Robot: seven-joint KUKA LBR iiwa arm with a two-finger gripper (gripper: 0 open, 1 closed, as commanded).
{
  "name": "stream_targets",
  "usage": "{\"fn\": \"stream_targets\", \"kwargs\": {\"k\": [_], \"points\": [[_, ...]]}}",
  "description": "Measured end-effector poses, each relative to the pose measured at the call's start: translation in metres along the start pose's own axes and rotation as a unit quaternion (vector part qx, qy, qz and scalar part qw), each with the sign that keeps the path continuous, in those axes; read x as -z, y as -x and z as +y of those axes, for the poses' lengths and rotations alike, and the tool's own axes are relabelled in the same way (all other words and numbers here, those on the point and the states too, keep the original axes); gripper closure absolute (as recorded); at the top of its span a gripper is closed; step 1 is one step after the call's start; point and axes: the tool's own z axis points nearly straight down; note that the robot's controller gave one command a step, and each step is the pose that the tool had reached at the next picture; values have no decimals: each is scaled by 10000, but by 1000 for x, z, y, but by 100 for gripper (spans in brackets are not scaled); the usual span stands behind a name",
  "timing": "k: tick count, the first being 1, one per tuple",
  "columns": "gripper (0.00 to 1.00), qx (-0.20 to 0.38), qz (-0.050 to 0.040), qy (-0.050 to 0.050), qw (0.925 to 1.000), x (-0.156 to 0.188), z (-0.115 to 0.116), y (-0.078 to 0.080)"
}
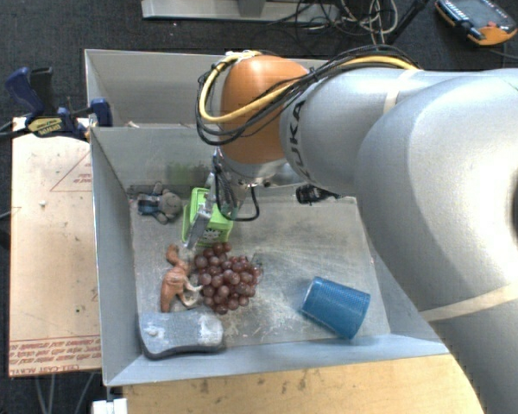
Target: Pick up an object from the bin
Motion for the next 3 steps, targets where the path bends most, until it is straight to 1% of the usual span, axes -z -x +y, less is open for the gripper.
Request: {"fn": "stream_targets", "kwargs": {"k": [3], "points": [[100, -8, -4, 14, 10000, 3, -3, 0]]}}
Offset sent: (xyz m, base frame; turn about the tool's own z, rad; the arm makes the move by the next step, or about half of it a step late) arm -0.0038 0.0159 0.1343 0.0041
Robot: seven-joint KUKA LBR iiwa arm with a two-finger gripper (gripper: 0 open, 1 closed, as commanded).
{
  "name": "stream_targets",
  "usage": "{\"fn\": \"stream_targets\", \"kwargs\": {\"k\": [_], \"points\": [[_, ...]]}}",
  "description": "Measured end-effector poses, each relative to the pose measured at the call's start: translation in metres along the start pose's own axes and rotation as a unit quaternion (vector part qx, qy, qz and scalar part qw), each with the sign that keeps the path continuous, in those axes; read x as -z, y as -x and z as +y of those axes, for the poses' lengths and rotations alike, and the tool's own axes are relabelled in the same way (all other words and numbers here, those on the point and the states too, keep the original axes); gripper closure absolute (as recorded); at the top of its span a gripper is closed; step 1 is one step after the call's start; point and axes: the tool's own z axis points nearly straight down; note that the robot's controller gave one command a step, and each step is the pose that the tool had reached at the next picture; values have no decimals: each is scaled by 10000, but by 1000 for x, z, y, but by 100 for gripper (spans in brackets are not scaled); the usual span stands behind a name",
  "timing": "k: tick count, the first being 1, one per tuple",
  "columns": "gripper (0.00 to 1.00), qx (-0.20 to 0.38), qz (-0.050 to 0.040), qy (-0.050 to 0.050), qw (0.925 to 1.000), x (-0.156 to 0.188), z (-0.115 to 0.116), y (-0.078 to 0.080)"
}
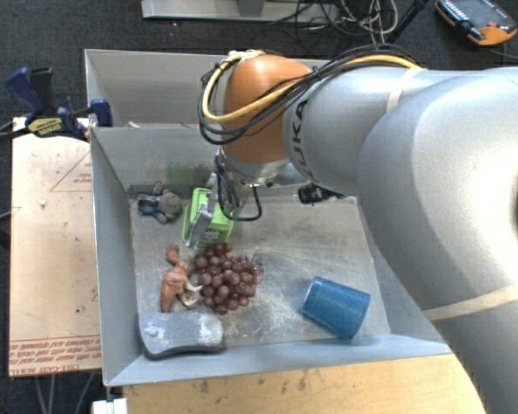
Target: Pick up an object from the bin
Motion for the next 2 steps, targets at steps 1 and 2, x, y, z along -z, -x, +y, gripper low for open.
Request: {"fn": "stream_targets", "kwargs": {"k": [1, 2], "points": [[100, 0, 1, 1, 10000, 0, 0, 0], [100, 0, 0, 1, 10000, 0, 0, 0]]}}
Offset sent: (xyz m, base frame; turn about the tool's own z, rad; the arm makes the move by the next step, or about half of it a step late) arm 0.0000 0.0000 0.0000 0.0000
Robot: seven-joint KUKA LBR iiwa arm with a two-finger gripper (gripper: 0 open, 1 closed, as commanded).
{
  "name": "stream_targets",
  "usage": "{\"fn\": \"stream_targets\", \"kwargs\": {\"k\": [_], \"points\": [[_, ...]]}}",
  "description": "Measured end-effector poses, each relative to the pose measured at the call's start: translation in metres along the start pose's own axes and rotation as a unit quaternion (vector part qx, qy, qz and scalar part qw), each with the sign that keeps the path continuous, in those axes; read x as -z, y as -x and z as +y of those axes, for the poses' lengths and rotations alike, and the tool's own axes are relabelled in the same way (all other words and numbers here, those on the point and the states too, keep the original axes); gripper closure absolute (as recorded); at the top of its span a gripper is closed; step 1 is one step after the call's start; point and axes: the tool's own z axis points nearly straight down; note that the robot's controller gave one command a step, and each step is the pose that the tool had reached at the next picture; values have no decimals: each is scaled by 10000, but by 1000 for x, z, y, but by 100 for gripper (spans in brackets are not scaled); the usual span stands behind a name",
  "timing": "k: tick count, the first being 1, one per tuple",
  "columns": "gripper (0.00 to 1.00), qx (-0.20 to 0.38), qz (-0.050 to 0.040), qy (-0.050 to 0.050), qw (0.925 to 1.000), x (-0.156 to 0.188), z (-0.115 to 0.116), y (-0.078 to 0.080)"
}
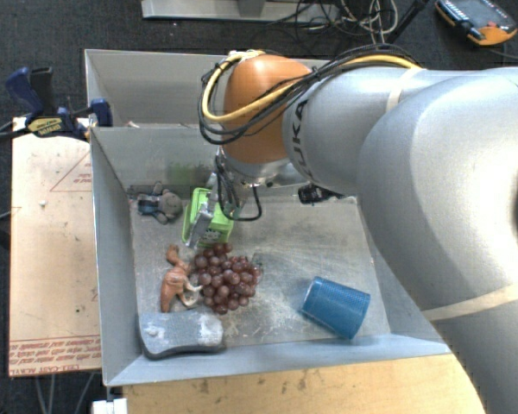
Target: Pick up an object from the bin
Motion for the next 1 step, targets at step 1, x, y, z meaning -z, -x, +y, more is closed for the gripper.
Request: {"fn": "stream_targets", "kwargs": {"k": [1], "points": [[100, 0, 1, 0, 10000, 0, 0, 0]]}}
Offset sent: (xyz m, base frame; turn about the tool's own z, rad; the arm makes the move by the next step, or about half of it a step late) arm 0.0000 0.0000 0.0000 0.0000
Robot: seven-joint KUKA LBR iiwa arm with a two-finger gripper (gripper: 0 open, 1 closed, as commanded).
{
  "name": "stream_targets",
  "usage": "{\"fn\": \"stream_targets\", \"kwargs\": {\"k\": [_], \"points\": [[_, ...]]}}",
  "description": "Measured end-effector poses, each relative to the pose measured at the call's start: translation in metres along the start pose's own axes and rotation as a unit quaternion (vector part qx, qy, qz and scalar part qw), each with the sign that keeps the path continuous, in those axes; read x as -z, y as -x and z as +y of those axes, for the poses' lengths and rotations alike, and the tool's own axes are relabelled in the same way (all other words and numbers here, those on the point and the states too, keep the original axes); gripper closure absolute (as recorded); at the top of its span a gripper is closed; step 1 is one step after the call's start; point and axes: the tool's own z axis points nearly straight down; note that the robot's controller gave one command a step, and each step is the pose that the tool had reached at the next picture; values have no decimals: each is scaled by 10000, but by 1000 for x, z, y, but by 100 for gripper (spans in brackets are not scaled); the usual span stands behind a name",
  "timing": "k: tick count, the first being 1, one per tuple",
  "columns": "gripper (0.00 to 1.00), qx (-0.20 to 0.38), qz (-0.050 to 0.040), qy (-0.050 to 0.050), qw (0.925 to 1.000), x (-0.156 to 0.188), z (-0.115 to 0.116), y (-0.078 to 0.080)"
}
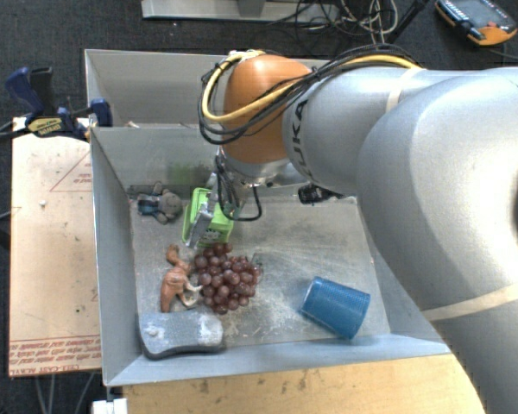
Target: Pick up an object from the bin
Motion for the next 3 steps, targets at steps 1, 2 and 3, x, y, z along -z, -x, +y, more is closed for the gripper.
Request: {"fn": "stream_targets", "kwargs": {"k": [1, 2, 3], "points": [[100, 0, 0, 0, 10000, 0, 0, 0], [100, 0, 0, 1, 10000, 0, 0, 0], [0, 0, 0, 1, 10000, 0, 0, 0]]}}
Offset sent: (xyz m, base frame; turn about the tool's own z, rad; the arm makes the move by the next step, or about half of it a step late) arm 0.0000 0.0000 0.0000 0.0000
